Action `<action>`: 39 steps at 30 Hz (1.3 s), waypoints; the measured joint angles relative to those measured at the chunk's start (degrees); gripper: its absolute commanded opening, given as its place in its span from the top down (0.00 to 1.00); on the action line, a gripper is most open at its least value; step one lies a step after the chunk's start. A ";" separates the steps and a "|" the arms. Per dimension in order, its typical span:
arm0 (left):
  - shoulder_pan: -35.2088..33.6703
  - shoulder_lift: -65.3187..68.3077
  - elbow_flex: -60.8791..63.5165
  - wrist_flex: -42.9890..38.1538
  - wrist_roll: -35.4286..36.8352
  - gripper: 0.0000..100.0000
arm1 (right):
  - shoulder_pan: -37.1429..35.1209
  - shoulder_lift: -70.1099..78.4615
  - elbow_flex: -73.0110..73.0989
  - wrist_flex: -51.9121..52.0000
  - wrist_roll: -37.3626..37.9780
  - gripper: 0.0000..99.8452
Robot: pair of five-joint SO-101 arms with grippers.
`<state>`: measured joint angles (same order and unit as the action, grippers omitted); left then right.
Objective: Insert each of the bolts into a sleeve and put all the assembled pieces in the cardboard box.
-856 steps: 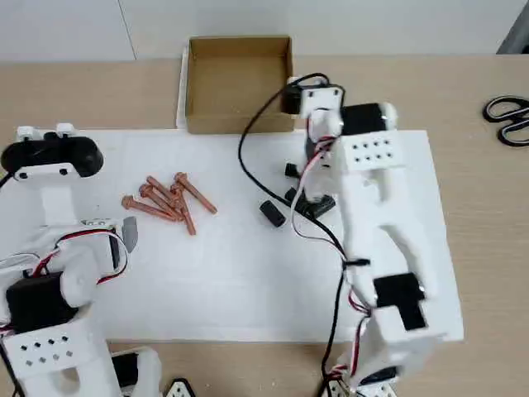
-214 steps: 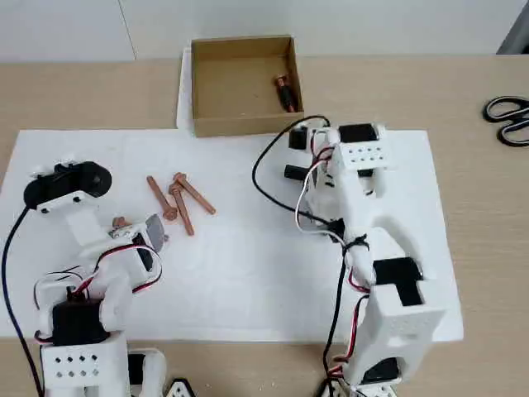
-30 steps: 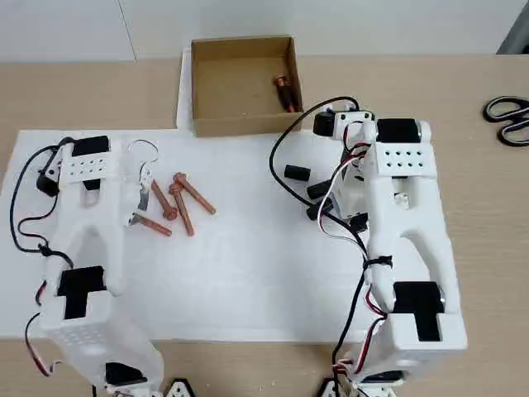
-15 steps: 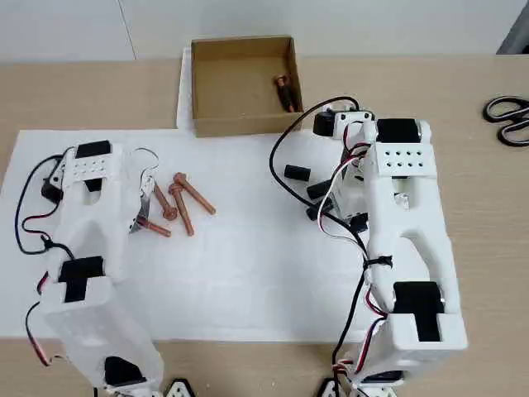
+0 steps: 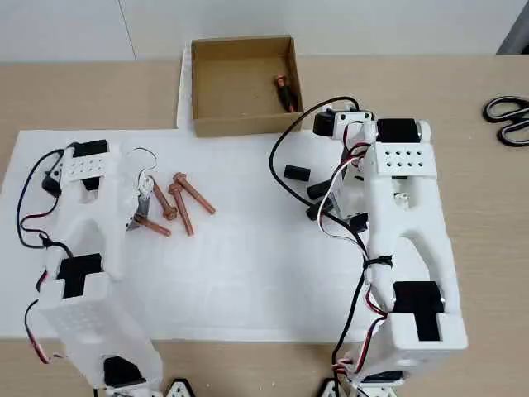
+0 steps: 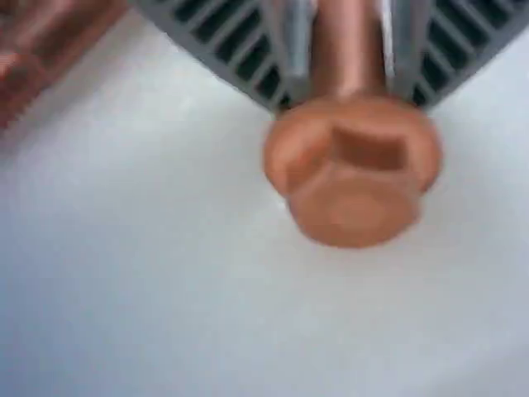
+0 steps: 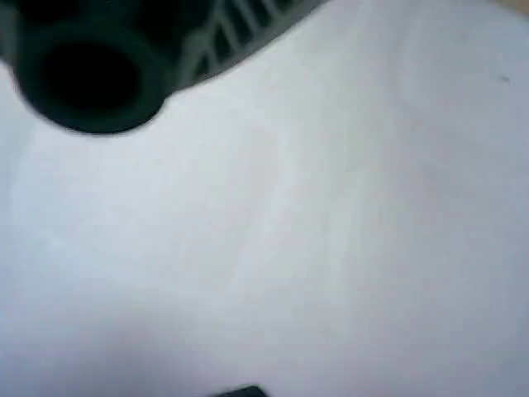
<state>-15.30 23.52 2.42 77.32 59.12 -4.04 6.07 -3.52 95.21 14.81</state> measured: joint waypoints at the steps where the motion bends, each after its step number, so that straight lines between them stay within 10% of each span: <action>1: 0.00 0.00 0.00 0.00 -0.09 0.99 | 0.00 0.00 0.00 0.00 0.00 0.99; 24: 4.31 -0.53 -32.09 21.89 -22.42 0.99 | 0.00 -1.05 -1.85 0.09 0.00 0.99; 39: 18.20 -34.29 -31.74 22.07 -30.42 0.99 | -0.09 -40.44 5.80 0.44 0.00 1.00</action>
<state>2.90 -10.77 -29.32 99.38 28.70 -4.13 -34.37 2.29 95.65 14.81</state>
